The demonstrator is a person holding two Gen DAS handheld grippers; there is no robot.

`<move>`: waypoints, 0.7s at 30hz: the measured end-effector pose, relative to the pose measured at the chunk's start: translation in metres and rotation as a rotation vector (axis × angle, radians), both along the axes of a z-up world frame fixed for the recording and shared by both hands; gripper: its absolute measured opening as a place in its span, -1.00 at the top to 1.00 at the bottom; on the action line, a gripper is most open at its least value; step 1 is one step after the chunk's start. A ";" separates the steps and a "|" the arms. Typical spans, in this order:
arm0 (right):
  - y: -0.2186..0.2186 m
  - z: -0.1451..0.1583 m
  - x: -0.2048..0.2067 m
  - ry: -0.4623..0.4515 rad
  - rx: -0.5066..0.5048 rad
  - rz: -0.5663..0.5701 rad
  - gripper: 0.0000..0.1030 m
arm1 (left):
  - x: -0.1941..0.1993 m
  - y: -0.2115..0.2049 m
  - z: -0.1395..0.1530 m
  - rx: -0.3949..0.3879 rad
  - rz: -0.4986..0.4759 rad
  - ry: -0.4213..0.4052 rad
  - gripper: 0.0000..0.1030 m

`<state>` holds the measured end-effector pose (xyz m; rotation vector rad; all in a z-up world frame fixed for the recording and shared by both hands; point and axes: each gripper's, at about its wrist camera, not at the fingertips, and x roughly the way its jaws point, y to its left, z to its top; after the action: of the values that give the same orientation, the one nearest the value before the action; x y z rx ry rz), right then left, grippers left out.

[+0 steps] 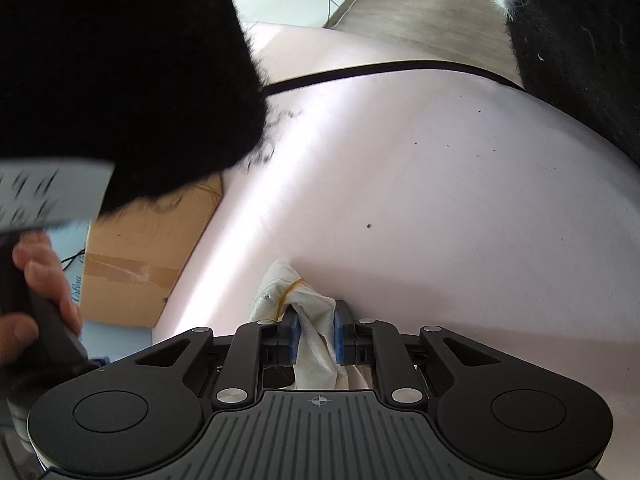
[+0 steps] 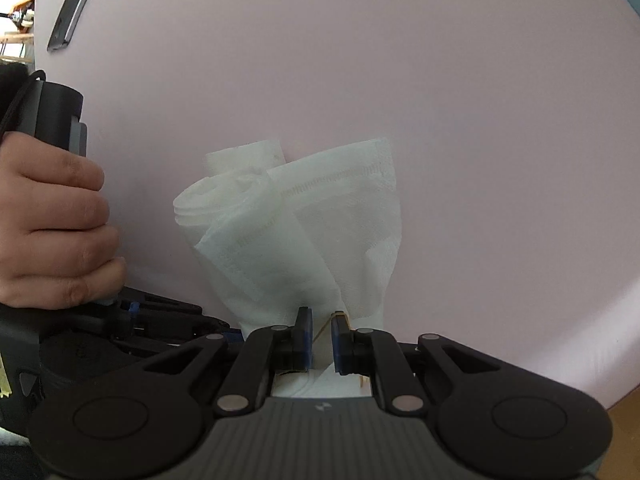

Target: Fold shopping bag

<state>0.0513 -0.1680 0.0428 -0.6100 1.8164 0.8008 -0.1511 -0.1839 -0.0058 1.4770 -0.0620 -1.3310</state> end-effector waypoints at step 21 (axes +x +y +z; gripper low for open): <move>-0.204 -0.032 -0.035 0.083 0.748 -1.141 0.70 | 0.038 0.012 0.030 -0.344 0.523 0.447 0.63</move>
<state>0.0160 -0.3718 0.0107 0.8925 1.4268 0.5967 -0.1134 -0.1720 0.0244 0.8059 0.3469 -1.1164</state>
